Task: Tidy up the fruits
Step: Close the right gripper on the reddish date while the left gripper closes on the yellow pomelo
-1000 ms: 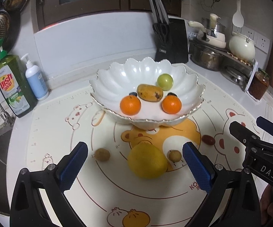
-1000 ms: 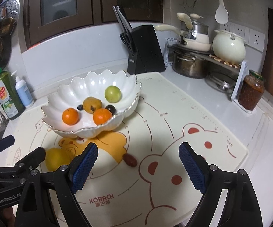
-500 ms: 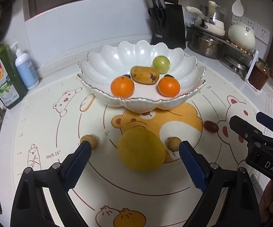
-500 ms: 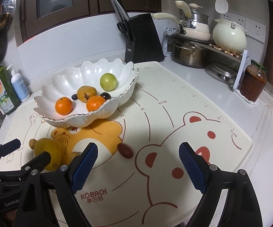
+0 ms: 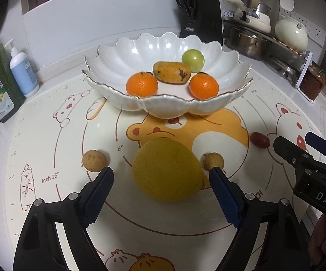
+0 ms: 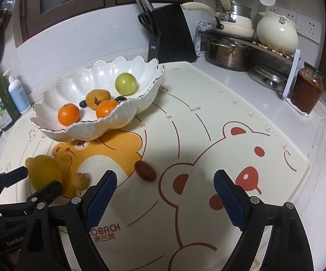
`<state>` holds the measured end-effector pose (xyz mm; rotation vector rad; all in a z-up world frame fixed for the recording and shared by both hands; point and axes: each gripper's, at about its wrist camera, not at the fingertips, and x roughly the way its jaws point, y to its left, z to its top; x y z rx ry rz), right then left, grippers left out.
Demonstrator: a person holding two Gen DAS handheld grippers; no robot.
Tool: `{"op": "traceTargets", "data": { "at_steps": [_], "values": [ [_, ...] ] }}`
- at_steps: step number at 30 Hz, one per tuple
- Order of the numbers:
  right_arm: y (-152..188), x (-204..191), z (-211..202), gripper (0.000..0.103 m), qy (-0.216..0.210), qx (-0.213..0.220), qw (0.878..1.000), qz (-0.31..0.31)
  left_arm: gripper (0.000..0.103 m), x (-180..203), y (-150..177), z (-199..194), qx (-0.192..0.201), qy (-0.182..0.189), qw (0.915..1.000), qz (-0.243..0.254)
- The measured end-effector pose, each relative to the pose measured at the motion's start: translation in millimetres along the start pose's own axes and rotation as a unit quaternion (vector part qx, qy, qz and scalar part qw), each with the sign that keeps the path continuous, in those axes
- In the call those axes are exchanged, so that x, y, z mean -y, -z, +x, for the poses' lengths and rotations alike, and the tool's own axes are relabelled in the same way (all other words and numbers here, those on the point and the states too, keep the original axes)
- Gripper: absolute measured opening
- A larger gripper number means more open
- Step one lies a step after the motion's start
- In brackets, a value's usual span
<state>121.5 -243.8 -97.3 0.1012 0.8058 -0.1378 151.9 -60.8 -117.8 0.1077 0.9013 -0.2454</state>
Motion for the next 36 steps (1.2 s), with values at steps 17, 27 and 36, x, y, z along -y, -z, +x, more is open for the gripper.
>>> {"op": "traceTargets", "data": {
  "at_steps": [17,27,36],
  "values": [
    [0,-7,25,0.082,-0.001,-0.019,1.000,-0.020,0.077,-4,-1,25,-0.016,0.013,0.9997,-0.012],
    [-4,-10,46,0.056,-0.011,-0.039,0.999,-0.027,0.075,-6,-5,28,-0.006,0.012,0.9998,-0.013],
    [-1,-18,46,0.034,-0.024,-0.033,0.998,-0.041,0.060,-11,-4,25,0.003,0.025,0.9995,-0.020]
  ]
}}
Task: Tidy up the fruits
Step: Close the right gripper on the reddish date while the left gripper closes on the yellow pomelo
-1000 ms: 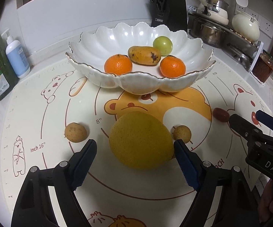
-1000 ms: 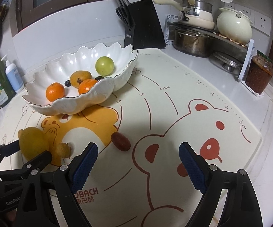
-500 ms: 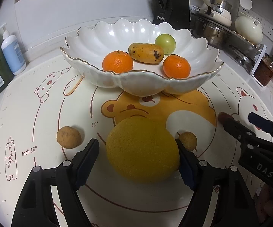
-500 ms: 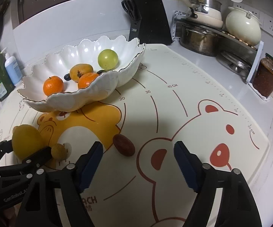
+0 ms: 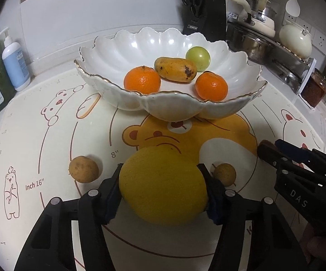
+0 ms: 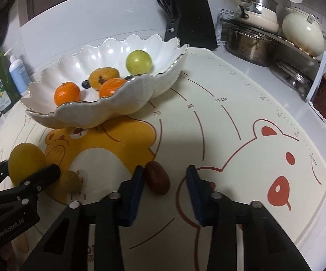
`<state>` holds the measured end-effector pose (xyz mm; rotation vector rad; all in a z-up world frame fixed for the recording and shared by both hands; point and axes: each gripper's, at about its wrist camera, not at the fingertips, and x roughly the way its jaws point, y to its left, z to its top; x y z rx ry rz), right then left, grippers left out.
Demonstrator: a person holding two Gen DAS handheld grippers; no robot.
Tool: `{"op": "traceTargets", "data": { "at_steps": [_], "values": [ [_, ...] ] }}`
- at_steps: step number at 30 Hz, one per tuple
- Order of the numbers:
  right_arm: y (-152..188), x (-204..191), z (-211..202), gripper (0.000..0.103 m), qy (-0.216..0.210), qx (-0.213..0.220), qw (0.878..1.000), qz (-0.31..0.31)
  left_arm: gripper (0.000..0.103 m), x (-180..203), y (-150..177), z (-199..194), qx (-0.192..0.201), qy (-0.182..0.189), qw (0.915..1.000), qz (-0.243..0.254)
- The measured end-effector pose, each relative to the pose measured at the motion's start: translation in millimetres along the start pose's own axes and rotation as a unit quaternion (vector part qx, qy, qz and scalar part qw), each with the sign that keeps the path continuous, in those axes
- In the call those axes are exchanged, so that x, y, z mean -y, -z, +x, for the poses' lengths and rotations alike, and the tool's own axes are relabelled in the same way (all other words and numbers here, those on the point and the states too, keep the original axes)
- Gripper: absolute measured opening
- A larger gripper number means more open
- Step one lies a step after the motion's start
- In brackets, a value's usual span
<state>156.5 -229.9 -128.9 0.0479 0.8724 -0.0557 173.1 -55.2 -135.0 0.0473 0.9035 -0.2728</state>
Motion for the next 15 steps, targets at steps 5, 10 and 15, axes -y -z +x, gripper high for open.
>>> {"op": "traceTargets", "data": {
  "at_steps": [5,10,15],
  "values": [
    [0.9,-4.1,-1.8,0.023,-0.008,0.001,1.000,-0.004,0.060,-0.5,2.6,-1.6,0.001,0.001,1.0000,-0.002],
    [2.1,-2.6,-3.2,0.023,-0.005,0.000,1.000,0.000,0.060,-0.3,4.1,-3.3,-0.002,-0.003,1.0000,-0.002],
    [2.1,-0.8,-7.2,0.023,-0.003,0.002,1.000,0.004,0.060,-0.9,5.9,-5.3,-0.005,-0.002,1.0000,-0.006]
  ]
}}
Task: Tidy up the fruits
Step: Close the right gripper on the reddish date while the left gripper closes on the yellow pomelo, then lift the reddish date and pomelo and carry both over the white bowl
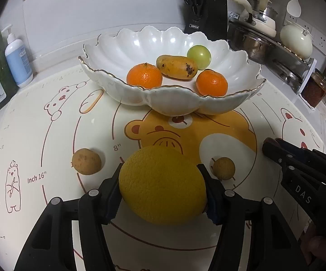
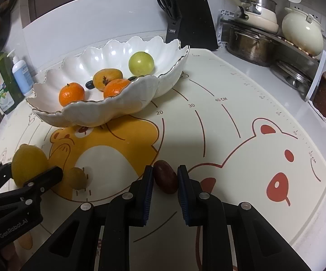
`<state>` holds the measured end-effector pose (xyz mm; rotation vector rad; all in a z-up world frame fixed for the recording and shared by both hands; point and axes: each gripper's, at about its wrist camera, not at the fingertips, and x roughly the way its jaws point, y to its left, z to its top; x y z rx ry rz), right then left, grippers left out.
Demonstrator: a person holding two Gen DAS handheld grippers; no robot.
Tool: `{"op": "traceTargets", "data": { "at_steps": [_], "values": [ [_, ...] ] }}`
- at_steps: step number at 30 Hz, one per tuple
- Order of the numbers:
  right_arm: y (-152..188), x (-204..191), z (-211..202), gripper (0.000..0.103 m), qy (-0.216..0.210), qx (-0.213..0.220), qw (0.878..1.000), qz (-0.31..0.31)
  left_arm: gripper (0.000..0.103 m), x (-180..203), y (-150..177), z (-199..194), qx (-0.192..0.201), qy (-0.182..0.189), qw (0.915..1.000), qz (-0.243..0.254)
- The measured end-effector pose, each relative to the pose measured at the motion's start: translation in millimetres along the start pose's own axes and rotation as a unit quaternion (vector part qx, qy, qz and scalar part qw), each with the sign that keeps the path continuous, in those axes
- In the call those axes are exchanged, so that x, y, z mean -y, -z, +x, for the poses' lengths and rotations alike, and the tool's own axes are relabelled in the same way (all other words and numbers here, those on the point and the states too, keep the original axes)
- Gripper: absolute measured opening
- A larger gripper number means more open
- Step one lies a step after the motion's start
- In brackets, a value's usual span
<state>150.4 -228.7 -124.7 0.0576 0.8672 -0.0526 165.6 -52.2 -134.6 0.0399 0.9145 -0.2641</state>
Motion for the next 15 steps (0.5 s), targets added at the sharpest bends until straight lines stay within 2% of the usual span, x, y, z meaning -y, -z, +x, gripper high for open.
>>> {"op": "traceTargets", "data": {
  "at_steps": [15],
  "values": [
    [-8,-4,-27,0.023,-0.007,0.024,1.000,0.001,0.060,1,-6,-21,0.013,0.001,0.9999,-0.005]
  ]
}}
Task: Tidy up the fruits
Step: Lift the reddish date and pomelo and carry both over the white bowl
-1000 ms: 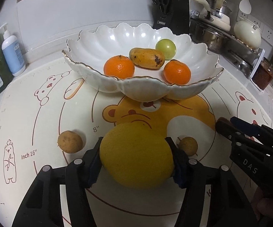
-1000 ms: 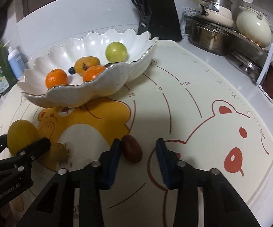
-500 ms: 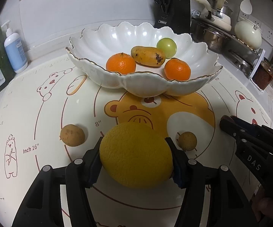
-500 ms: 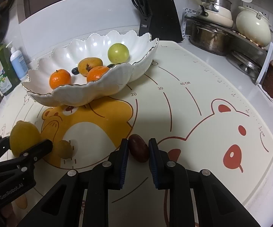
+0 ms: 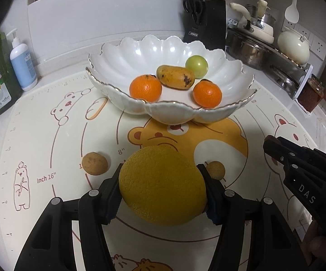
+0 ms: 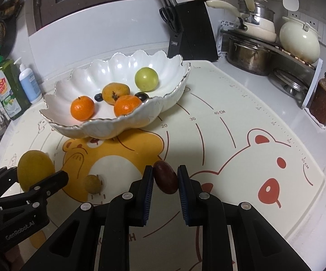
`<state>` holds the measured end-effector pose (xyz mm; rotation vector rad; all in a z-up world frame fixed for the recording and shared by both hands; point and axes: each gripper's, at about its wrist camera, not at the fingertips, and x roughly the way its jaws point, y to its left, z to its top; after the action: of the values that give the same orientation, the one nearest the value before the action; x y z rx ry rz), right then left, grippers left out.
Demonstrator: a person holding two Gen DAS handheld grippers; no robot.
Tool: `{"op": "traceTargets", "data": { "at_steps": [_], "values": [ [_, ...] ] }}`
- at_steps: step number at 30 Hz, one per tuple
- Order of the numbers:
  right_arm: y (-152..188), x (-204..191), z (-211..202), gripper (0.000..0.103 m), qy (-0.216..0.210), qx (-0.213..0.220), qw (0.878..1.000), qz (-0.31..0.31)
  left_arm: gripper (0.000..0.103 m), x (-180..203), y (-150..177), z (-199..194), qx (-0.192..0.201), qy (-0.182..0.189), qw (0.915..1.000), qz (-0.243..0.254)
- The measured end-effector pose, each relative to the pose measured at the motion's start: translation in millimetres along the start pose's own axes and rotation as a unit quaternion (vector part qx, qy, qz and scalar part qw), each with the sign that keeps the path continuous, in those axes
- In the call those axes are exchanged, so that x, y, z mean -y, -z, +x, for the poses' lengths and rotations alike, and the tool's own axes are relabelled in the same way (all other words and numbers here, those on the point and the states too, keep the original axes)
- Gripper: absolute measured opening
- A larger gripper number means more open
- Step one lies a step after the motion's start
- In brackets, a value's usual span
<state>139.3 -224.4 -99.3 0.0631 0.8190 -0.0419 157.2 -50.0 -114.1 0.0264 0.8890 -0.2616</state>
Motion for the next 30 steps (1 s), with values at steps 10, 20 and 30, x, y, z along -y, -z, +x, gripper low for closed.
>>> {"op": "traceTargets", "data": {
  "at_steps": [10,20,30],
  "values": [
    [-11,-3,-20,0.023,-0.004,0.021,1.000,-0.001,0.060,-1,-12,-19,0.018,0.000,0.9998,0.001],
    [-25,-5,-38,0.023,-0.007,0.044,0.999,-0.002,0.060,0,-29,-40,0.041,0.000,0.9992,0.004],
    [-38,-6,-50,0.023,-0.009,0.063,0.998,-0.002,0.060,1,-45,-52,0.056,-0.001,0.9984,0.009]
  ]
}}
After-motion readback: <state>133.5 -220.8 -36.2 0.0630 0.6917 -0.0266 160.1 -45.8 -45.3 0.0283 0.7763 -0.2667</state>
